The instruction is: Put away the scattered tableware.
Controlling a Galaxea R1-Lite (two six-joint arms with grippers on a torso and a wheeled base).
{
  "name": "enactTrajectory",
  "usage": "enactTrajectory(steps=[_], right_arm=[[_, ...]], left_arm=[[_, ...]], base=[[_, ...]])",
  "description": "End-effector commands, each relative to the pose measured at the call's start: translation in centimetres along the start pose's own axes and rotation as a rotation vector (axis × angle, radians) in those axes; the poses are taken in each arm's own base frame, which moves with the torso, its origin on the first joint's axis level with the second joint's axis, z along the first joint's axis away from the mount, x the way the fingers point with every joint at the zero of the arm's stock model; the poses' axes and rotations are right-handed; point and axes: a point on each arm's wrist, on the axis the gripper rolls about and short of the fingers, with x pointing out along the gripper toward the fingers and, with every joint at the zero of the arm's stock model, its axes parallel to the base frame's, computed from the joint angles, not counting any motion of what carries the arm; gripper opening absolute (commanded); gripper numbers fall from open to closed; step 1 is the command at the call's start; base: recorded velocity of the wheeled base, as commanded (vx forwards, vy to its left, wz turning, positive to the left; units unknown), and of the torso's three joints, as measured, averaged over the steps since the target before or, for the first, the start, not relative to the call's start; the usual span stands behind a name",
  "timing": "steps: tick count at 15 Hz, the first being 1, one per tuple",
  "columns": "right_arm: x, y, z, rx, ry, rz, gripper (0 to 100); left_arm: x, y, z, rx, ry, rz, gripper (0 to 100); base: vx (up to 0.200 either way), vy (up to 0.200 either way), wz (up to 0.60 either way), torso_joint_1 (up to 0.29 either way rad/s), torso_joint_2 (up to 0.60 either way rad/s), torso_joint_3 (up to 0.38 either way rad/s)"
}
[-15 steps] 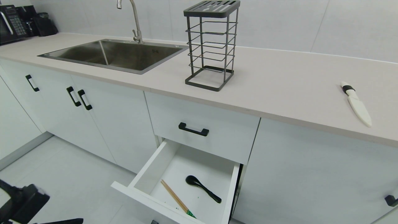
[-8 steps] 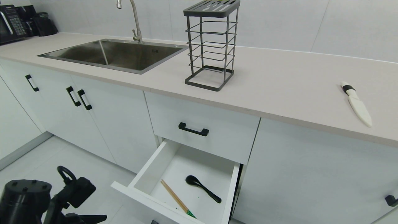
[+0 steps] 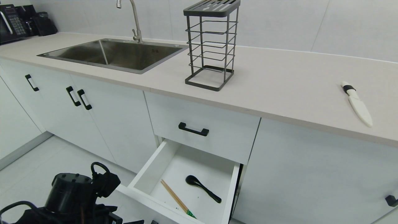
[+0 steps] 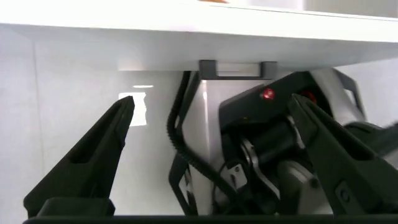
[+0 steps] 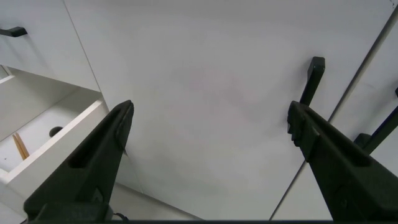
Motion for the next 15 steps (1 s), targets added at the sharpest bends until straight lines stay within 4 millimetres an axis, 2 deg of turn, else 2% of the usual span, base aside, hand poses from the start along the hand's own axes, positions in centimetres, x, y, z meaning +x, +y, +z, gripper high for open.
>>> enactTrajectory(steps=[1,6,11,15], right_arm=[[0.0,0.0,0.0,0.0,0.003,0.0,100],[0.0,0.0,0.0,0.0,0.003,0.0,100],[0.0,0.0,0.0,0.0,0.003,0.0,100],[0.0,0.0,0.0,0.0,0.003,0.0,100]], left_arm=[[2.4,0.3,-0.2,0.001,0.033,0.021,100],[5.3,0.5,-0.4,0.028,-0.021,0.012,100],[6.0,0.5,0.4,0.041,-0.088,0.002,100],[7.6,0.7,1.7,0.048,-0.148,0.002,100]], base=[[0.0,0.0,0.0,0.0,0.0,0.0],[0.0,0.0,0.0,0.0,0.0,0.0],[0.0,0.0,0.0,0.0,0.0,0.0],[0.0,0.0,0.0,0.0,0.0,0.0]])
